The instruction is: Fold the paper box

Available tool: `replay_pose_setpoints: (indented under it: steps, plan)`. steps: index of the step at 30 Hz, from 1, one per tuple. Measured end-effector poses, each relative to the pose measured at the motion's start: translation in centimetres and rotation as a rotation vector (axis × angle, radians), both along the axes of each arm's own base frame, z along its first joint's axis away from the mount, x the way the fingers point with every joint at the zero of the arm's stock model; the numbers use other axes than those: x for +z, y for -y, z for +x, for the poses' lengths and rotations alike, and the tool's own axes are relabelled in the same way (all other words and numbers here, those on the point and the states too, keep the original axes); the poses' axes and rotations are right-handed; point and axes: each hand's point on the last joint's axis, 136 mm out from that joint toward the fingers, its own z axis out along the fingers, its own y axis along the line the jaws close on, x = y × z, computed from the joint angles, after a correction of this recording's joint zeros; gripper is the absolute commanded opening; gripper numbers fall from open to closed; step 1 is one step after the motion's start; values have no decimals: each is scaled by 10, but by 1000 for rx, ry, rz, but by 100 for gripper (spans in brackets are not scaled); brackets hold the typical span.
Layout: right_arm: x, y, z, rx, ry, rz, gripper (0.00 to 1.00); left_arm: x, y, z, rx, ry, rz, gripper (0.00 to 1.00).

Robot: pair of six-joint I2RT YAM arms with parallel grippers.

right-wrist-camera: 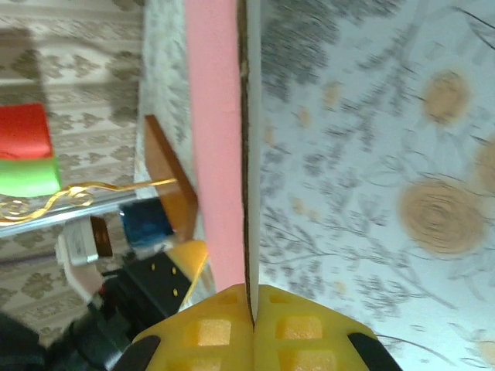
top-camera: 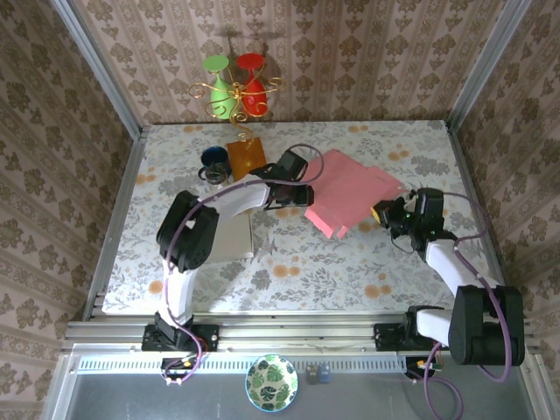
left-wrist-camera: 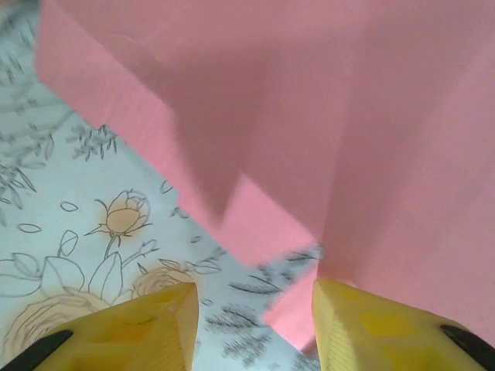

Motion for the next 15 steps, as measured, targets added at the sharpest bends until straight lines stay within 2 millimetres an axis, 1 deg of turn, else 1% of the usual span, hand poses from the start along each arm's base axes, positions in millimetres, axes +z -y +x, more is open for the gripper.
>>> replay_pose_setpoints:
  steps: [1, 4, 5, 8, 10, 11, 13, 15]
  plan:
    - [15, 2, 6, -13, 19, -5, 0, 16, 1, -1, -5, 41, -8, 43]
    - [54, 9, 19, -60, 50, -17, 0, 75, 4, -2, -18, 184, -56, 44]
    - [66, 11, 22, -76, 51, -22, 0, 94, 3, -1, -16, 232, -72, 44]
    - [97, 15, 27, -117, 47, -39, 0, 140, -6, 4, 7, 351, -107, 45]
    - [117, 16, 28, -140, 45, -50, 0, 164, -13, 7, 26, 415, -122, 45]
    - [128, 17, 27, -154, 41, -54, 0, 172, -16, 7, 32, 437, -128, 45]
    - [145, 19, 26, -178, 37, -59, 0, 184, -22, 9, 46, 468, -133, 45]
    - [162, 20, 21, -204, 23, -65, 0, 191, -27, 11, 54, 484, -136, 45]
